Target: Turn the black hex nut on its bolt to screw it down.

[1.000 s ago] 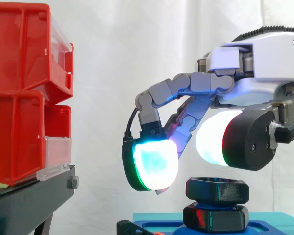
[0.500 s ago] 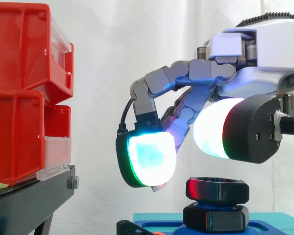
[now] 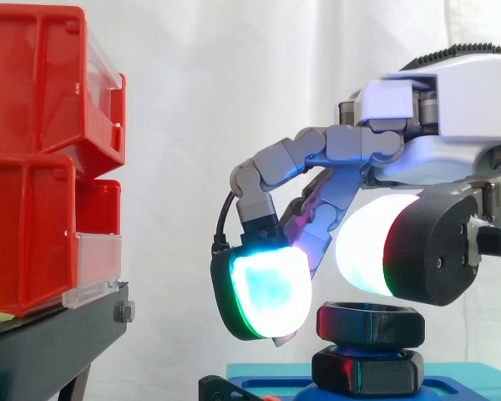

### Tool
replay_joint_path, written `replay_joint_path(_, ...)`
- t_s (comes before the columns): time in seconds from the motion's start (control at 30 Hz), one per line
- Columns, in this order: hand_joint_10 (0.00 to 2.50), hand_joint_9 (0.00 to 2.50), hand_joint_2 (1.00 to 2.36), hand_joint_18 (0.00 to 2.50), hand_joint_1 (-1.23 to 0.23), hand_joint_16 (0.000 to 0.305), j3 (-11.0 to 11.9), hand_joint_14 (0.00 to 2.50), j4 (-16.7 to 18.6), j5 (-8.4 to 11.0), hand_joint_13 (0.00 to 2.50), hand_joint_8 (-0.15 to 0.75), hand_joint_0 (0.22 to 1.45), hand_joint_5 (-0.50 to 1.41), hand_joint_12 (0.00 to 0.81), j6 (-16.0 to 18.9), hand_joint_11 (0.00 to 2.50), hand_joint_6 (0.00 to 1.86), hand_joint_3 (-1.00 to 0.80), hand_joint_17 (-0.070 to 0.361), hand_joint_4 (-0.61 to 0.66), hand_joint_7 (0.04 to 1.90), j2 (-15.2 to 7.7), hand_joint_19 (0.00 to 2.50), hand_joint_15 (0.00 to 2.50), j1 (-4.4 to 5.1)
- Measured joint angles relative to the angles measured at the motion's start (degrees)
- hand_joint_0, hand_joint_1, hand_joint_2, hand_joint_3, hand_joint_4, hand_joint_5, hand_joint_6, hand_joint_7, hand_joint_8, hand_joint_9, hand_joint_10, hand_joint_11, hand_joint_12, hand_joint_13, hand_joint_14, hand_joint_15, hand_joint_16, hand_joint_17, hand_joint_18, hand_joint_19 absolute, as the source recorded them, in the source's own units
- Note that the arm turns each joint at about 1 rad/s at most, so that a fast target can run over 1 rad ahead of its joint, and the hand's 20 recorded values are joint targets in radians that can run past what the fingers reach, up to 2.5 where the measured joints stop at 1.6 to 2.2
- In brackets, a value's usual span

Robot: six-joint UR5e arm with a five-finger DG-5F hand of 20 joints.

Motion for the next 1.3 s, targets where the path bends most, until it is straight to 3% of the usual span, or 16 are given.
replay_joint_path(0.37,0.01,1.04,1.0,0.75,-0.33,0.037,-0.1,0.01,-0.2,-0.26,0.88,0.316,0.55,-0.02,0.309,0.0,0.29,0.66,-0.5,0.083,0.21,1.26,0.0,0.34,0.23,-0.29)
replay_joint_path(0.7,0.01,1.05,1.0,0.76,-0.34,0.037,-0.1,0.01,-0.3,-1.6,0.88,0.316,0.55,-0.02,0.309,0.0,0.29,0.67,-0.5,0.083,0.21,1.25,0.0,0.34,0.23,-1.12)
replay_joint_path(1.1,0.01,1.05,1.0,0.76,-0.34,0.037,-0.1,0.01,-0.3,-3.97,0.88,0.314,0.55,-0.02,0.307,0.0,0.29,0.67,-0.5,0.082,0.21,1.25,0.0,0.34,0.23,-2.64)
replay_joint_path(1.3,0.01,1.05,1.0,0.76,-0.34,0.037,-0.1,0.01,-0.1,-5.8,0.88,0.313,0.55,-0.02,0.307,0.0,0.29,0.67,-0.5,0.082,0.21,1.25,0.0,0.34,0.22,-4.07)
